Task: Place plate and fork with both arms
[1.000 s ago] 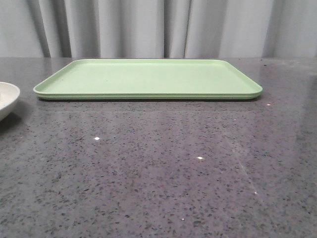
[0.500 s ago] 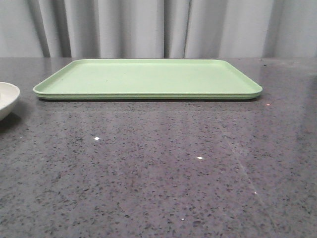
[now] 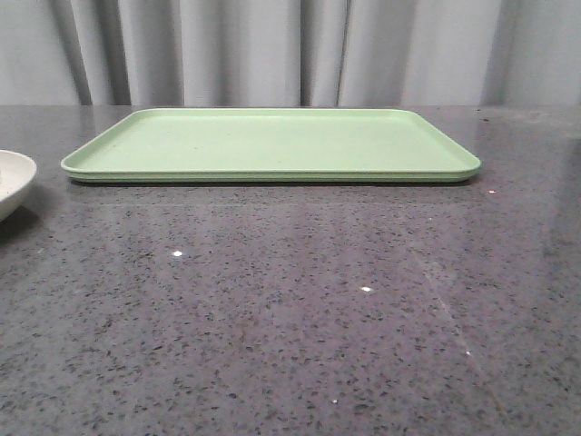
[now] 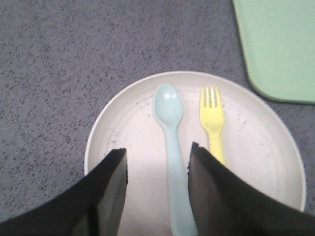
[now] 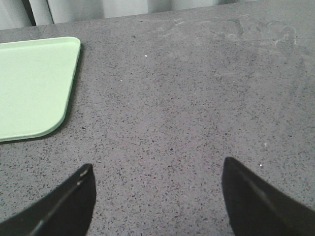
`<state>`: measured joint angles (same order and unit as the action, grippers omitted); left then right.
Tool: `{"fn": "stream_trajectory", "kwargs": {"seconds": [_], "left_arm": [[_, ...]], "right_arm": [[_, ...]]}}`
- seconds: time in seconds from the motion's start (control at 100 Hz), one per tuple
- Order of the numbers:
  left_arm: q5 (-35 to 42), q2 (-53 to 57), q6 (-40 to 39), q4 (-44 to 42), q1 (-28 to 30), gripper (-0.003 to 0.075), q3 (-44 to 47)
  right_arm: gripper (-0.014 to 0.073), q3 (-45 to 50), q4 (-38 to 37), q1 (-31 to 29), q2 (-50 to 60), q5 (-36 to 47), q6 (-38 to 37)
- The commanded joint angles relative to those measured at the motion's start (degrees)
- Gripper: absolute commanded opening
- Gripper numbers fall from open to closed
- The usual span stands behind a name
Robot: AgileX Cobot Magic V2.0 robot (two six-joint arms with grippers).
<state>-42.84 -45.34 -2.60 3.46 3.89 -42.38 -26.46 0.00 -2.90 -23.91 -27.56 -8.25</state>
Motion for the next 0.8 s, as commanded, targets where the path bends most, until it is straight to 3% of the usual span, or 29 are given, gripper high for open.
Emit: {"fn": "stream_trajectory", "kwargs": {"seconds": [0.0,0.27,0.79], "left_arm": [[-1.24,-3.59,-0.75,-2.56,0.38,0.0286,-4.52],[-9.63,-16.15,-0.32,-4.55,4.03,0.0286,-11.71],[-8.55,-26.86,2.91,-4.37,7.91,0.0285,-12.64]], "right_arm": [[0.0542,-2.07,0.0,0.0,-0.76,4.36,0.66],[0.0542,-2.07,0.0,0.0,-0.76,4.23,0.66],[0.0542,-2.07,0.0,0.0,-0.76,4.19,0.66]]}}
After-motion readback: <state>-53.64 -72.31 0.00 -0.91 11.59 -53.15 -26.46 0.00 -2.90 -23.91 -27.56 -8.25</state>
